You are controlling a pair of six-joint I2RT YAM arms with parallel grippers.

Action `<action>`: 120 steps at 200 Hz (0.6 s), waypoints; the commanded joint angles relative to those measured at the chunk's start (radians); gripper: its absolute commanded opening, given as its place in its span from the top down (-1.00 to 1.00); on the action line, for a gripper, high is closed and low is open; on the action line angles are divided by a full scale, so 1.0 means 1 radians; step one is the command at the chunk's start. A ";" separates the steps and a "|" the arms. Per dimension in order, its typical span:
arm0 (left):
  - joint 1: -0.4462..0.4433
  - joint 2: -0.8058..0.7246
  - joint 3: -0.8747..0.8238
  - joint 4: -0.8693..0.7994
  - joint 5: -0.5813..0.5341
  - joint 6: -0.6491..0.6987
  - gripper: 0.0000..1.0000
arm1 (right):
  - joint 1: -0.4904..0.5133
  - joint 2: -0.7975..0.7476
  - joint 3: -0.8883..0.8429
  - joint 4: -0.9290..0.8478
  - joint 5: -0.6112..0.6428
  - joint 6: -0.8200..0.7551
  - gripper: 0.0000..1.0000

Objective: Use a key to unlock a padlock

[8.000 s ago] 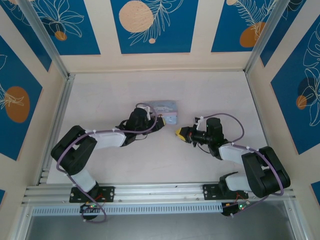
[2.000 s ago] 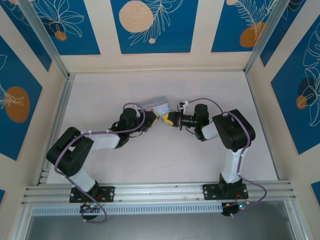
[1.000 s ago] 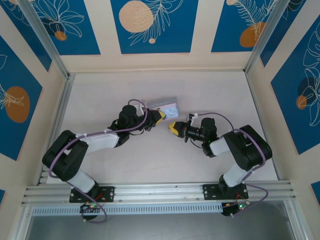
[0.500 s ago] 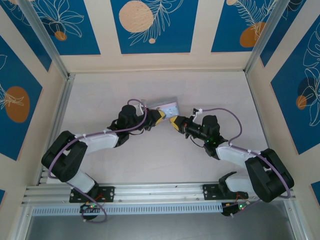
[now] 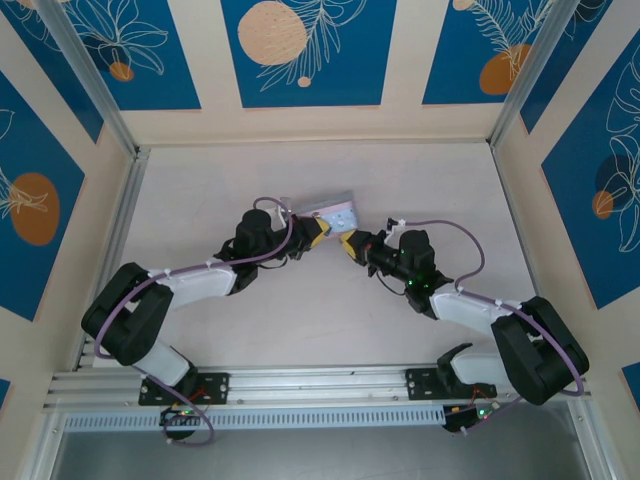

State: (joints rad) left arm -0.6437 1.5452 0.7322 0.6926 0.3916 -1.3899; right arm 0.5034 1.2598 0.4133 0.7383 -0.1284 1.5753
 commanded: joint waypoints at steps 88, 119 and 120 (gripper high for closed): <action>-0.003 -0.053 0.004 0.091 -0.013 0.005 1.00 | 0.029 0.018 0.044 0.007 0.055 0.025 1.00; -0.002 -0.049 0.004 0.092 -0.014 0.004 1.00 | 0.029 -0.004 0.016 -0.004 0.074 0.026 1.00; -0.003 -0.049 0.004 0.092 -0.014 0.005 1.00 | 0.029 -0.004 0.015 -0.005 0.075 0.026 1.00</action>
State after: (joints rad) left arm -0.6437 1.5452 0.7319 0.6899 0.3878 -1.3899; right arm 0.5243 1.2781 0.4431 0.7399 -0.0998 1.5902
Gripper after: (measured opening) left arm 0.093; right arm 0.060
